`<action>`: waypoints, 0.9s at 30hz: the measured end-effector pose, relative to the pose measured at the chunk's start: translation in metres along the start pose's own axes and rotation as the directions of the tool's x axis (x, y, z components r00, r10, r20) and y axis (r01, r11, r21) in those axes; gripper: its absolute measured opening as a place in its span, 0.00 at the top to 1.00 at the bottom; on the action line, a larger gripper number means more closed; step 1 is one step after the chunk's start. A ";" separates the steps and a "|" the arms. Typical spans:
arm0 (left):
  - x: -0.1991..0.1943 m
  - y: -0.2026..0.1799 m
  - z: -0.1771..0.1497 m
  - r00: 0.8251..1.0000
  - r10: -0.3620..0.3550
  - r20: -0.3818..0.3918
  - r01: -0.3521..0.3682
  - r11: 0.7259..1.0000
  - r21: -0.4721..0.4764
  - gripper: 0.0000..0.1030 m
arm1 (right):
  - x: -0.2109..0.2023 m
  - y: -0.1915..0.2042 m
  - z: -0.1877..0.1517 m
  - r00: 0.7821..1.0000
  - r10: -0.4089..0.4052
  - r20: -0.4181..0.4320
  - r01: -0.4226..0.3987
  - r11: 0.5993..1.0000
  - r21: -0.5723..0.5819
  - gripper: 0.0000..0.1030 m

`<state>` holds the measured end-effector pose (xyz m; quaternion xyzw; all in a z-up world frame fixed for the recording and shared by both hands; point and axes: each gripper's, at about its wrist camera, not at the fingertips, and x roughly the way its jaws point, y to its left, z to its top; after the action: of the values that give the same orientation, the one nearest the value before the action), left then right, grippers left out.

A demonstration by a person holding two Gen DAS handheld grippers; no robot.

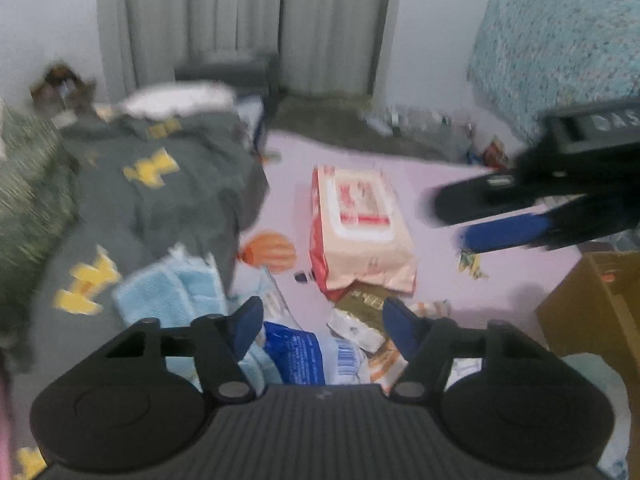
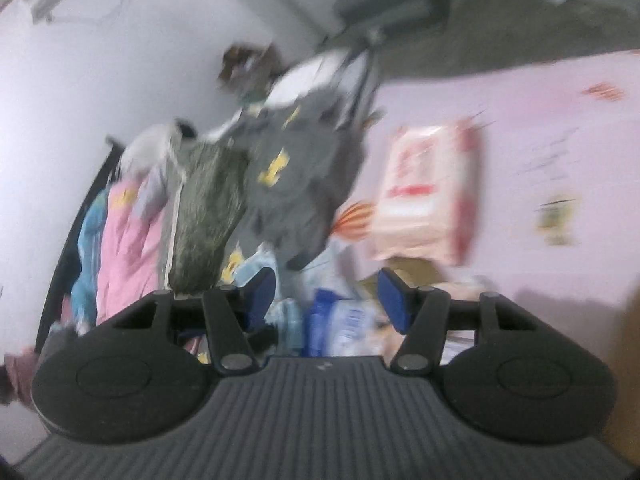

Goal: Organize soft objects
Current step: 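Reach the right tool back to the bed and grasp the cotton swab bag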

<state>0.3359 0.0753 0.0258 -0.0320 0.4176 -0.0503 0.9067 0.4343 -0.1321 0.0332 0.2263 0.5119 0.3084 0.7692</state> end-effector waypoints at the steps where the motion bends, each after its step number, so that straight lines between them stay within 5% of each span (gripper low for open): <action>1: 0.013 0.005 0.001 1.000 -0.011 -0.029 0.010 1.000 -0.014 0.38 | 0.024 0.005 0.005 0.999 0.008 -0.031 -0.008 1.000 0.007 0.45; 6: 0.047 0.040 -0.006 0.990 0.043 -0.137 -0.058 0.992 -0.113 0.46 | 0.117 0.012 0.015 0.992 -0.008 -0.130 0.010 1.000 0.016 0.45; 10: 0.042 0.064 -0.012 0.988 -0.012 -0.152 -0.022 0.976 -0.218 0.45 | 0.163 0.012 0.021 0.983 -0.030 -0.183 0.032 0.999 0.007 0.45; 17: 0.066 0.070 -0.001 0.978 -0.052 -0.200 0.003 0.972 -0.235 0.33 | 0.214 0.006 0.025 0.957 -0.117 -0.264 0.112 0.993 -0.031 0.43; 23: 0.065 0.066 -0.002 0.981 -0.040 -0.190 -0.002 0.976 -0.219 0.33 | 0.240 0.002 0.022 0.944 -0.077 -0.320 0.072 0.997 -0.029 0.35; 27: 0.058 0.069 -0.006 0.984 -0.059 -0.168 0.021 0.975 -0.219 0.33 | 0.233 0.007 0.020 0.945 -0.048 -0.325 0.032 0.998 -0.053 0.55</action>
<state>0.3729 0.1368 -0.0284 -0.1346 0.4974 -0.0253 0.8566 0.5176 0.0367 -0.1059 0.1438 0.6292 0.3377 0.6851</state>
